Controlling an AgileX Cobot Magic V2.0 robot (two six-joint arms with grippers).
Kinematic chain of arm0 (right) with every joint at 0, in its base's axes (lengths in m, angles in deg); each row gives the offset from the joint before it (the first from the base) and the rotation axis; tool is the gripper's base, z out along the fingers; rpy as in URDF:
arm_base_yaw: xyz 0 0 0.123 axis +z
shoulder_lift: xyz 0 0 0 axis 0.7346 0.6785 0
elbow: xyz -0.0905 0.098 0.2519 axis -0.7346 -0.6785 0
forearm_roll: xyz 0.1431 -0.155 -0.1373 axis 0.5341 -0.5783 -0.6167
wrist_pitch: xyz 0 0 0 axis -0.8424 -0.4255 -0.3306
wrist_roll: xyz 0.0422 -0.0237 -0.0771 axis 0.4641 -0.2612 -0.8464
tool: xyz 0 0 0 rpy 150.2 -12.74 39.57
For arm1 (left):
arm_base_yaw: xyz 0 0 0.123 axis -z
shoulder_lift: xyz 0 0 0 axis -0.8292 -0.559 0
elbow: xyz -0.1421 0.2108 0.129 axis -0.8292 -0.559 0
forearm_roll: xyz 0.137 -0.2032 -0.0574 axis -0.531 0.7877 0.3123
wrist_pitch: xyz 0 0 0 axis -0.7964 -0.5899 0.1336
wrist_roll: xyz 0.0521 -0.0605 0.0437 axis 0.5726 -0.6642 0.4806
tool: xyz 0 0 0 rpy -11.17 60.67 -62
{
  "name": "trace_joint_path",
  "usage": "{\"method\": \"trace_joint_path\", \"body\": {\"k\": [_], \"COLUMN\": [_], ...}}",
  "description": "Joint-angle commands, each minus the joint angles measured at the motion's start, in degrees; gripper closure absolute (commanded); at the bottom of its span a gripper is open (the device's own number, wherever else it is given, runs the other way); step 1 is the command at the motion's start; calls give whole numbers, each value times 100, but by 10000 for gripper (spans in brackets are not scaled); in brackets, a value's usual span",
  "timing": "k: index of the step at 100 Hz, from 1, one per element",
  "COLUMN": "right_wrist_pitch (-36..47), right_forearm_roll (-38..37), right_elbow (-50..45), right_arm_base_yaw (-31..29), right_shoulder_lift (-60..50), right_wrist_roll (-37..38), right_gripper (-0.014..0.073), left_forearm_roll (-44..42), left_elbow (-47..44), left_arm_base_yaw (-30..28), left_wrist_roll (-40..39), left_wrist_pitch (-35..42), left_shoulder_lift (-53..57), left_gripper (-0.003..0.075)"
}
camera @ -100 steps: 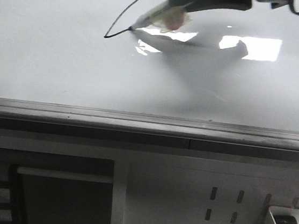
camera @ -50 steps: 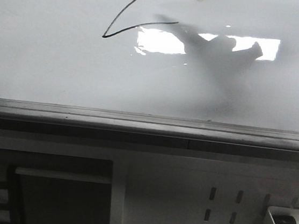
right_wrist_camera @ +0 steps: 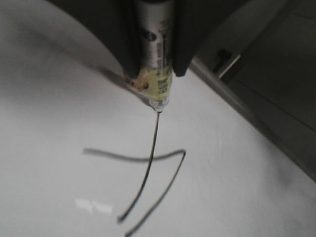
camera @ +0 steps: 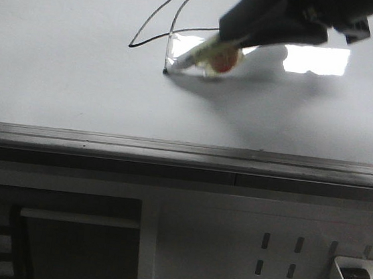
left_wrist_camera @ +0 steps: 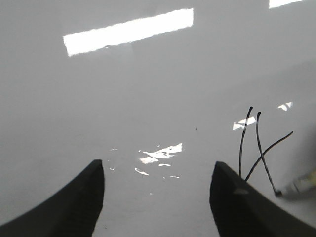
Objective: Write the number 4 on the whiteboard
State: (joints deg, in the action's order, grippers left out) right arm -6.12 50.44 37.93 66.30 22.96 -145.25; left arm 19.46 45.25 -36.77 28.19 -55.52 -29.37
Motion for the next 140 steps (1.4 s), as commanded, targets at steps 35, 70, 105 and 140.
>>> {"method": "trace_joint_path", "body": {"k": [35,70,105,140], "right_wrist_pitch": [-596,-1295,-1759,-1931], "right_forearm_roll": [-92,-473,-480,-480], "right_elbow": [84,267,267,267], "right_arm_base_yaw": [-20,-20,-20,-20], "right_shoulder_lift": [-1397,-1452,-1452,-1452], "right_wrist_roll": [220,686,686,653], "right_gripper": [643,643,643,643], "left_forearm_roll": [-164,-1097,-1233,-1312], "left_elbow": [152,274,309,309], "left_arm_base_yaw": [1529,3245,3281,3281], "left_wrist_roll": [34,34,34,34], "left_wrist_pitch": [606,1007,1029,1039], "left_shoulder_lift": [-211,-1040,-1404,-1513], "left_gripper": [291,291,303,408]}}
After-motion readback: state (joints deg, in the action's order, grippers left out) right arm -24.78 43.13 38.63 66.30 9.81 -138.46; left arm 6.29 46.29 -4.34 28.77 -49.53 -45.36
